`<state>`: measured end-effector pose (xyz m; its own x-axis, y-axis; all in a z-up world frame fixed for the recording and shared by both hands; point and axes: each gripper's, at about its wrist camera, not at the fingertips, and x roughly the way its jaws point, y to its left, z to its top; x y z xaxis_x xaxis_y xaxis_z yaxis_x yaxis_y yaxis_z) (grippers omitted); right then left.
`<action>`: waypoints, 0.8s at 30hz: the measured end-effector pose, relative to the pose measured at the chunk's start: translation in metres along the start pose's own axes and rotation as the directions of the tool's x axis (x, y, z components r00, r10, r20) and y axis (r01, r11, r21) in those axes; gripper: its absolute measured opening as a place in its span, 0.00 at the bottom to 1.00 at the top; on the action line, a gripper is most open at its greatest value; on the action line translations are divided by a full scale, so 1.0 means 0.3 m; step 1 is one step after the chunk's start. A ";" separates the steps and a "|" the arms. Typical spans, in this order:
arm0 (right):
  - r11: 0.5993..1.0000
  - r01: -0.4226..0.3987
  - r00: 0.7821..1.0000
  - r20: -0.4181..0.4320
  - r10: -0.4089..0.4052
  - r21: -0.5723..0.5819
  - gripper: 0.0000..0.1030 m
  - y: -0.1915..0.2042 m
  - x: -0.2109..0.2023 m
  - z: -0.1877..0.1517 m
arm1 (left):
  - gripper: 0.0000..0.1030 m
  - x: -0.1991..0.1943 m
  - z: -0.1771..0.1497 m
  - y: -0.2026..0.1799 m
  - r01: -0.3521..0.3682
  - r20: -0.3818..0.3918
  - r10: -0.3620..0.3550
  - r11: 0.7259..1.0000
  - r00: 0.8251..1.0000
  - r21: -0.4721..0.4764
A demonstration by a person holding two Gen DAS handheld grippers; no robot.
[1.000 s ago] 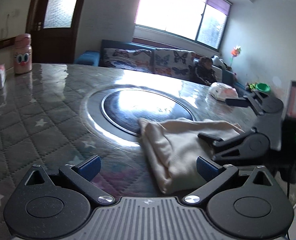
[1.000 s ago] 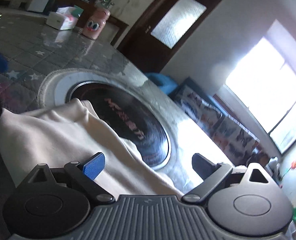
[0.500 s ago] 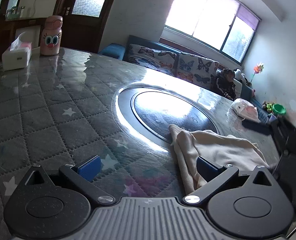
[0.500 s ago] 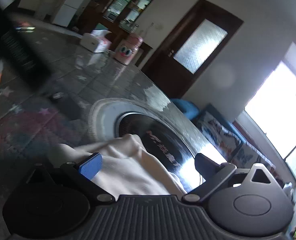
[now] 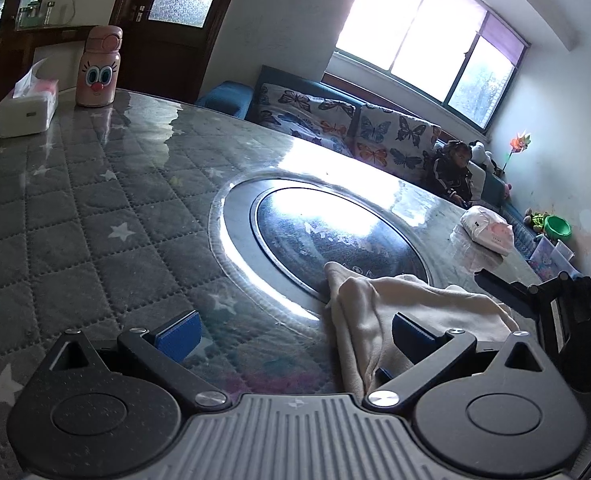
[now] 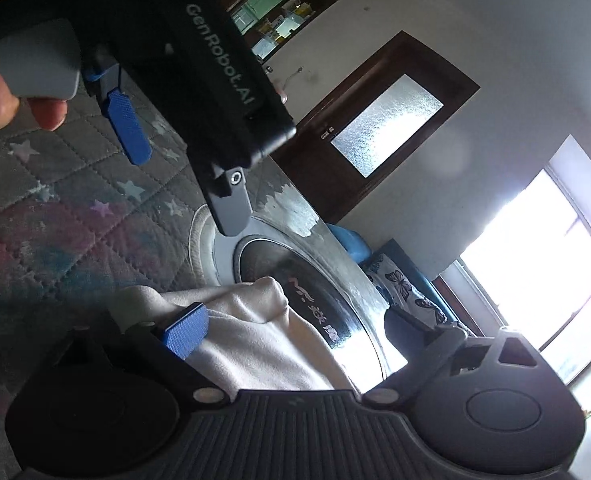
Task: Fold clothes
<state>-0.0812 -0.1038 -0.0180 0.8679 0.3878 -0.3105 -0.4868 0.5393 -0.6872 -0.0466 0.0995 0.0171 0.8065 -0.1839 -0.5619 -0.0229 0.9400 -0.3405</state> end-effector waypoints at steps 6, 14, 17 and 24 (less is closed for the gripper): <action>0.986 -0.118 0.992 -0.022 0.121 0.119 0.95 -0.103 -0.038 0.019 | 1.00 -0.002 0.025 -0.004 -0.026 -0.006 0.026 1.000 1.000 -0.002; 0.923 -0.321 0.941 -0.036 0.335 0.210 0.82 -0.129 -0.077 0.031 | 1.00 0.044 0.045 -0.038 -0.032 -0.055 0.032 0.999 0.998 0.010; 0.905 -0.370 0.922 -0.037 0.386 0.211 0.75 -0.100 -0.090 0.041 | 1.00 0.059 0.055 -0.045 -0.020 -0.073 0.020 1.000 0.997 0.001; 0.901 -0.405 0.906 -0.065 0.419 0.155 0.41 -0.037 -0.066 0.060 | 1.00 0.090 0.082 -0.038 0.030 -0.118 -0.039 0.997 0.992 -0.077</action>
<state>-0.0947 -0.1038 0.0075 0.5886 0.5283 -0.6119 -0.8058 0.4448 -0.3911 -0.0101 0.0909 0.0245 0.7316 -0.2531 -0.6330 -0.0440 0.9091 -0.4143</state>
